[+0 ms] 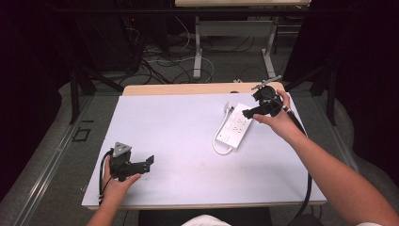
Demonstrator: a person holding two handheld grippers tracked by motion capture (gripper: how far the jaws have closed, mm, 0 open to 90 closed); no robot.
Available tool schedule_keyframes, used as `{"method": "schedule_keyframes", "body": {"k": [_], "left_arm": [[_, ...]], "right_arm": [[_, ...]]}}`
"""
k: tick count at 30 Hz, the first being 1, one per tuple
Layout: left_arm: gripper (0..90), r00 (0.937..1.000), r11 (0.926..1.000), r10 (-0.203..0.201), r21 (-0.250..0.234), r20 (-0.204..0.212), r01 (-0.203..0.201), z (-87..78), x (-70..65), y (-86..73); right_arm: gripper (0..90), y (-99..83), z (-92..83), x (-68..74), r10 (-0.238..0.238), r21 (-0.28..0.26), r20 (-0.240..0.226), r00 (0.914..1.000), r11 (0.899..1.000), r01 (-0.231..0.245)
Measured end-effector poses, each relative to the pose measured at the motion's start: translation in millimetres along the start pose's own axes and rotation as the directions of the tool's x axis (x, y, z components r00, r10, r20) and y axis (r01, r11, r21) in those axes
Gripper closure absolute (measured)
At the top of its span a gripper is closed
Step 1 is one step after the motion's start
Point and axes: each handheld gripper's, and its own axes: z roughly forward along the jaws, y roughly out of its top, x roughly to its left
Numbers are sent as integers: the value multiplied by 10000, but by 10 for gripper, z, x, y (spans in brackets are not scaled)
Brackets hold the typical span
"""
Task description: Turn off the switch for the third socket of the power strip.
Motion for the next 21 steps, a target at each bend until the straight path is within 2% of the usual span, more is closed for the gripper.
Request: {"method": "schedule_keyframes", "body": {"k": [8, 11, 15, 21], "left_arm": [[5, 10000, 10000, -16, 17, 0, 16, 3, 3, -2], [5, 10000, 9999, 92, 116, 13, -92, 3, 1, 1], [5, 9999, 9999, 106, 134, 11, -106, 6, -3, 0], [5, 10000, 9999, 84, 107, 39, -85, 14, -10, -4]], "right_arm": [[250, 143, 121, -19, -174, 303, -36, 9998, 9994, 175], [268, 210, 190, -18, -232, 552, -62, 9997, 9982, 235], [311, 281, 271, -15, -340, 573, -94, 9994, 9978, 344], [359, 387, 396, -17, 23, 644, -170, 9999, 9979, -12]]}}
